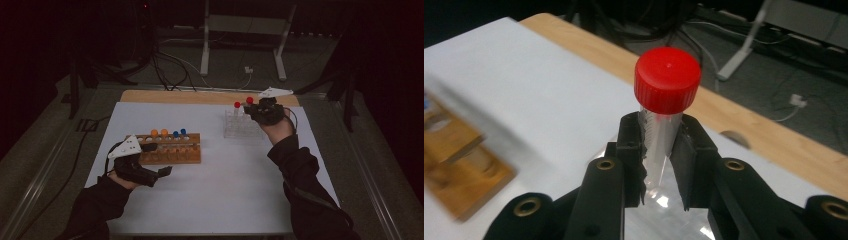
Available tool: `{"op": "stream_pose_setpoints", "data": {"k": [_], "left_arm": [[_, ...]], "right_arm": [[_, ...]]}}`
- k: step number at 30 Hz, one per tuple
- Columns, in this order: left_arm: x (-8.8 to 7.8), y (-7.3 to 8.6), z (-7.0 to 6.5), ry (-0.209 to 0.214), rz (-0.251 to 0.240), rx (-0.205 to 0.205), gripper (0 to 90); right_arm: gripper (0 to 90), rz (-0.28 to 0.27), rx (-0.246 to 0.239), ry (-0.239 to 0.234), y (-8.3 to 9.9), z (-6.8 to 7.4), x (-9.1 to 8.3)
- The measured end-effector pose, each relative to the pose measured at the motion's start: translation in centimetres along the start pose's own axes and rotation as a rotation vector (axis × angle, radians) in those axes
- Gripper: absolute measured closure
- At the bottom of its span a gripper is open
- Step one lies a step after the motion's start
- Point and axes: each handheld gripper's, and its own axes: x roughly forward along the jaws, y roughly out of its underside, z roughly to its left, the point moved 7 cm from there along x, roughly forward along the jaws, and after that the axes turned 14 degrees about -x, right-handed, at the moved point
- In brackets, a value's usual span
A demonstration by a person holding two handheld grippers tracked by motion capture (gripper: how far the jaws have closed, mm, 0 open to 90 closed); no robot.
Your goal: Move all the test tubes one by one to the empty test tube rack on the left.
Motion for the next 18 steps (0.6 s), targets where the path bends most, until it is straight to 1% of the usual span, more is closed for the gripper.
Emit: {"op": "stream_pose_setpoints", "data": {"k": [4, 11, 13, 15, 18], "left_arm": [[0.2, -0.1, -0.1, 0.003, 0.005, 0.002, 1.3], [0.7, 0.0, -0.5, 0.005, 0.017, 0.005, 1.3], [0.9, 0.0, -0.6, 0.01, 0.021, 0.004, 1.3], [1.0, 0.0, -0.7, 0.015, 0.026, 0.004, 1.3], [1.3, -0.1, -0.9, 0.023, 0.028, 0.006, 1.3]], "right_arm": [[74.9, 0.008, -0.038, -0.04, 0.6, 1.9, -0.4], [74.9, -0.003, -0.071, -0.112, 1.3, 5.1, -1.3], [74.9, -0.01, -0.077, -0.141, 1.6, 6.2, -1.6], [74.9, -0.008, -0.092, -0.154, 1.8, 7.0, -1.9], [74.9, -0.008, -0.114, -0.188, 2.1, 8.6, -2.2]]}}
